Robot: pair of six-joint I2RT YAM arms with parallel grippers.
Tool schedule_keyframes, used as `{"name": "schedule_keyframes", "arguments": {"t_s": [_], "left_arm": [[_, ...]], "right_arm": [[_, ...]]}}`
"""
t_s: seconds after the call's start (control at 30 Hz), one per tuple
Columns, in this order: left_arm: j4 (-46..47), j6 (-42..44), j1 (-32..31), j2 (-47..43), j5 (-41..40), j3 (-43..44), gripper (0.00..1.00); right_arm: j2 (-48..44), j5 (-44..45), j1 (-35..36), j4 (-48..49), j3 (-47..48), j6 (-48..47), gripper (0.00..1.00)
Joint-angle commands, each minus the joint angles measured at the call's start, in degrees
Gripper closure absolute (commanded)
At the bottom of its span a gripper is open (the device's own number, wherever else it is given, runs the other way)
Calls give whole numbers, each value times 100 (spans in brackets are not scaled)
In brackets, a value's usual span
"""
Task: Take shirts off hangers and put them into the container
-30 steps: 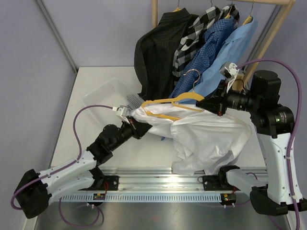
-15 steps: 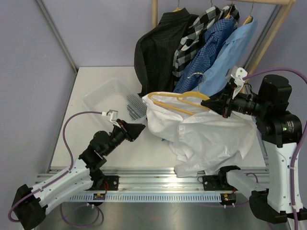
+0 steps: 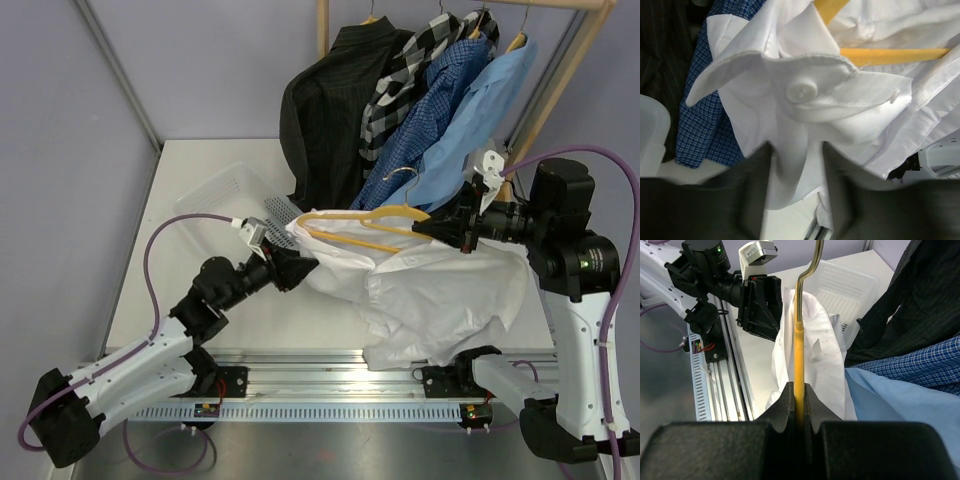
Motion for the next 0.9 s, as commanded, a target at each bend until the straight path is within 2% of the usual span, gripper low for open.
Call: {"name": "schedule_keyframes", "arguments": {"t_s": [0.0, 0.07, 0.23, 0.47, 0.63, 0.67, 0.7, 0.73, 0.83, 0.87], "left_arm": [[318, 351, 11, 134, 420, 365, 66], [143, 308, 11, 160, 210, 374, 100], [-569, -183, 11, 81, -1010, 120, 100], [-1132, -861, 11, 37, -1689, -259, 100], [-695, -696, 11, 2, -1322, -355, 100], [-267, -625, 11, 2, -1138, -373, 100], [-2, -529, 11, 28, -588, -434, 100], [219, -354, 11, 46, -313, -426, 97], [222, 121, 11, -6, 331, -102, 55], [-223, 488, 11, -68, 471, 47, 32]], "right_arm": [[-105, -174, -15, 192, 22, -110, 100], [-131, 194, -15, 201, 92, -102, 100], [-140, 1485, -15, 350, 400, 127, 100], [-105, 1557, -24, 596, 523, 592, 100], [-87, 989, -15, 657, 418, 645, 100], [-87, 865, -15, 736, 253, 707, 100], [-79, 768, -15, 754, 164, 716, 100], [-79, 619, -15, 833, 59, 716, 100], [-87, 757, -15, 887, -294, 542, 100], [-70, 827, -15, 852, -390, 462, 100]]}}
